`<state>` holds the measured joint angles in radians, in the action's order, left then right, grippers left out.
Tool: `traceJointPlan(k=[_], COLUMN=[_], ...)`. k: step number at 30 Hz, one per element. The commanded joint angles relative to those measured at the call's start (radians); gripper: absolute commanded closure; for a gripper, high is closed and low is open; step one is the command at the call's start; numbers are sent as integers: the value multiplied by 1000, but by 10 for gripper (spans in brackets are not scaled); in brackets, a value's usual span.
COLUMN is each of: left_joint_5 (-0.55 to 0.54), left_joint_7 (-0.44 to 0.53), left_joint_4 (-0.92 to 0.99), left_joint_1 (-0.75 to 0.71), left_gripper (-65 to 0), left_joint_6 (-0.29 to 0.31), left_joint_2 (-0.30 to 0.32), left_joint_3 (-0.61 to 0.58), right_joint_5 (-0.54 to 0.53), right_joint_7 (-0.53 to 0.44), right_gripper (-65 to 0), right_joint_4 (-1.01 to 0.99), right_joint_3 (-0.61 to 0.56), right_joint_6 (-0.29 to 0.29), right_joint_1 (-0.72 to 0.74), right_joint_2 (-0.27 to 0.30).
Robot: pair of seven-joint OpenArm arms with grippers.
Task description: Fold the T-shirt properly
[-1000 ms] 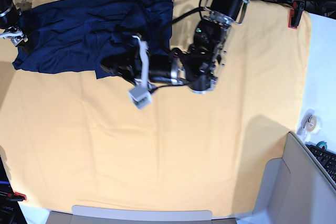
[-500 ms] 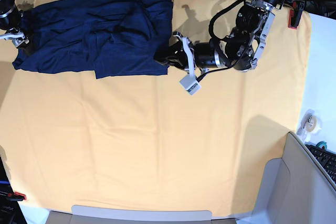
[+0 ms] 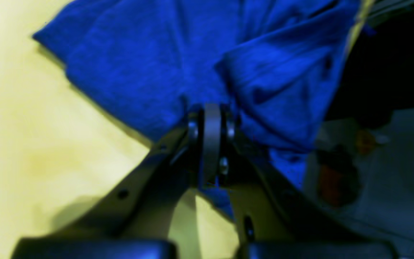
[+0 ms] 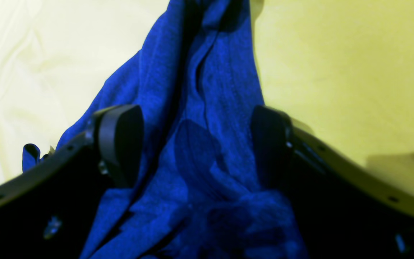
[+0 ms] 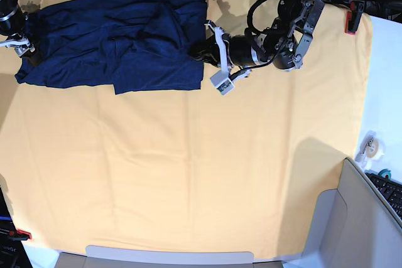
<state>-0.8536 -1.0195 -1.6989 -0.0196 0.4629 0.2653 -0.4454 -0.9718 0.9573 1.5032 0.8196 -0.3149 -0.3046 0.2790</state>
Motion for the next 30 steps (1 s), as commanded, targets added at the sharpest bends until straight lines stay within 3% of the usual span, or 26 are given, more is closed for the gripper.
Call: traceJointPlan(k=[1, 6, 19, 23, 27, 30], left_joint_5=[-5, 41, 35, 35, 49, 138], left_joint_7=[20, 11, 11, 11, 17, 17], left_joint_4=[-30, -53, -186, -255, -260, -258], left_joint_1=[4, -19, -39, -39, -52, -58], left_gripper=[-1, -1, 0, 0, 0, 0], left_joint_6=[7, 7, 12, 12, 6, -14], left_joint_2=[-5, -44, -47, -44, -42, -48], left_joint_3=[1, -17, -191, -180, -68, -26], right_joint_5=[-3, -3, -3, -3, -3, -3], right_joint_7=[18, 18, 18, 18, 18, 18], right_gripper=[-459, -459, -459, -459, -459, -459], right_joint_4=[7, 7, 7, 7, 7, 7], right_joint_3=[2, 2, 2, 2, 1, 1], right_joint_6=[-3, -3, -3, -3, -3, -3], right_joint_1=[-1, -1, -1, -1, -3, -6], right_joint_2=[10, 10, 10, 10, 9, 7])
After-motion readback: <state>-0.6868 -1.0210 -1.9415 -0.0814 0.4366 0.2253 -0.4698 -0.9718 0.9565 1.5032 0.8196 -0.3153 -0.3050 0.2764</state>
